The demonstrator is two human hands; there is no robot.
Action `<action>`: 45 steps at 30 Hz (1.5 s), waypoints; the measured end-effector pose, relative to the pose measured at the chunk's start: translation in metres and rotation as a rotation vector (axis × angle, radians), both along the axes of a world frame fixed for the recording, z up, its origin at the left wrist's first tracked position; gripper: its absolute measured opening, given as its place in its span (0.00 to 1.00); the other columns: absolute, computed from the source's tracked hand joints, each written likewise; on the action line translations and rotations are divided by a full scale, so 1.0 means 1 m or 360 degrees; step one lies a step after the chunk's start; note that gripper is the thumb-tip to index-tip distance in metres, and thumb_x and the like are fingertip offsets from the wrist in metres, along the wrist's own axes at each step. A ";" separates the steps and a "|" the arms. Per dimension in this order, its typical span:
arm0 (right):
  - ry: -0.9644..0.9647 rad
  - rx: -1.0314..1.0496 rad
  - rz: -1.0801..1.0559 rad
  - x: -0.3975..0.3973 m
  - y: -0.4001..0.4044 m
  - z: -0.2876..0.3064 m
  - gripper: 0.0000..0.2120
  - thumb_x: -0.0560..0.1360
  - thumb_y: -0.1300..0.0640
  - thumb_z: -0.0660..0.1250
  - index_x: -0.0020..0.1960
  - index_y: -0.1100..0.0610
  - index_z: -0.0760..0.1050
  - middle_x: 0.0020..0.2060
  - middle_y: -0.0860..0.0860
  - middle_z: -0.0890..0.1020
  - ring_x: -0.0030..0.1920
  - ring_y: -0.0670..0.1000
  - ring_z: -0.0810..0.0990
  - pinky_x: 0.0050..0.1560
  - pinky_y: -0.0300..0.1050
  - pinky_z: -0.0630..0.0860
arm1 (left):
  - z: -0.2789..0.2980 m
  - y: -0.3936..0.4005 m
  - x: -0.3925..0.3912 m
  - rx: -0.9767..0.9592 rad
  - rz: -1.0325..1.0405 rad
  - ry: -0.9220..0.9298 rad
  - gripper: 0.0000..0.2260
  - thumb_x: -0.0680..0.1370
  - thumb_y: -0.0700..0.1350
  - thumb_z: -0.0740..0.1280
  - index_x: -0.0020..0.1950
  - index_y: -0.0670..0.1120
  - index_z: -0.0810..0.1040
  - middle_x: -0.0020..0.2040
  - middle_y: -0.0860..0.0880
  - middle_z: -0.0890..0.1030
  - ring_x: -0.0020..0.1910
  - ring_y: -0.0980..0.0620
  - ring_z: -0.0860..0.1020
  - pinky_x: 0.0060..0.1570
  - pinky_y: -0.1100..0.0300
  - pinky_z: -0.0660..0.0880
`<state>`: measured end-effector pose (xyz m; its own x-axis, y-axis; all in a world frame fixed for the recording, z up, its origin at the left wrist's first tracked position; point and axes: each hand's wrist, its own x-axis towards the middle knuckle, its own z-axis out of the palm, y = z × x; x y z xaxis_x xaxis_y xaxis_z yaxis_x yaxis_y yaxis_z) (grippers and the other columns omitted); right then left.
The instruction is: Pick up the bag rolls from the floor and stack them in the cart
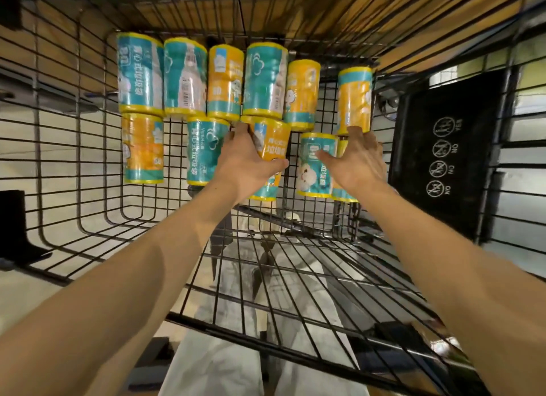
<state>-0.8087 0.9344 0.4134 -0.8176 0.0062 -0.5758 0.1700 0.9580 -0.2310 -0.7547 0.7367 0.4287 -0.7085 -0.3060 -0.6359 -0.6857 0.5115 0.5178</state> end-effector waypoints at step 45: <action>0.0752 -0.0066 0.1247 -0.015 -0.050 0.361 0.43 0.77 0.30 0.58 0.82 0.53 0.52 0.81 0.55 0.58 0.81 0.57 0.54 0.80 0.55 0.53 | 0.356 -0.104 0.030 -0.1199 -0.0785 0.0534 0.39 0.78 0.68 0.58 0.82 0.49 0.53 0.82 0.47 0.58 0.81 0.46 0.55 0.78 0.47 0.57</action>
